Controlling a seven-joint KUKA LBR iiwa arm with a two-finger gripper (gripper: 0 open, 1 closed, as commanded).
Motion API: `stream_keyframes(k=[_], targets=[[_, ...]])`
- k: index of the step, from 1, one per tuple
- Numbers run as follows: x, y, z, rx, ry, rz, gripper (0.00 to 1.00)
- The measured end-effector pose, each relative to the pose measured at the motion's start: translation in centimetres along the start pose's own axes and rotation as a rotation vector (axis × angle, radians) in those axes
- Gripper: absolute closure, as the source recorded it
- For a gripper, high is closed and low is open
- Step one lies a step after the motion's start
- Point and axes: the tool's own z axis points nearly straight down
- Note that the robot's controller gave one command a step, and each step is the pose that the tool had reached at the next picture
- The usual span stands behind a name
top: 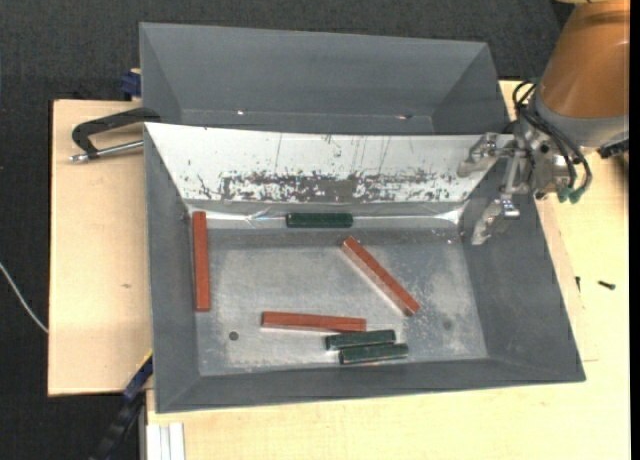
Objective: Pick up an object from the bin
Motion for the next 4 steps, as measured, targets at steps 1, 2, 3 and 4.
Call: stream_keyframes(k=[1,2,3,4], targets=[[0.0,0.0,0.0,0.0,0.0,0.0,0.0],[5.1,4.0,14.1,-0.002,-0.002,0.116,1.0],[5.1,4.0,14.2,-0.001,0.0,0.115,0.0],[5.1,4.0,14.2,-0.001,0.0,0.115,0.0]])
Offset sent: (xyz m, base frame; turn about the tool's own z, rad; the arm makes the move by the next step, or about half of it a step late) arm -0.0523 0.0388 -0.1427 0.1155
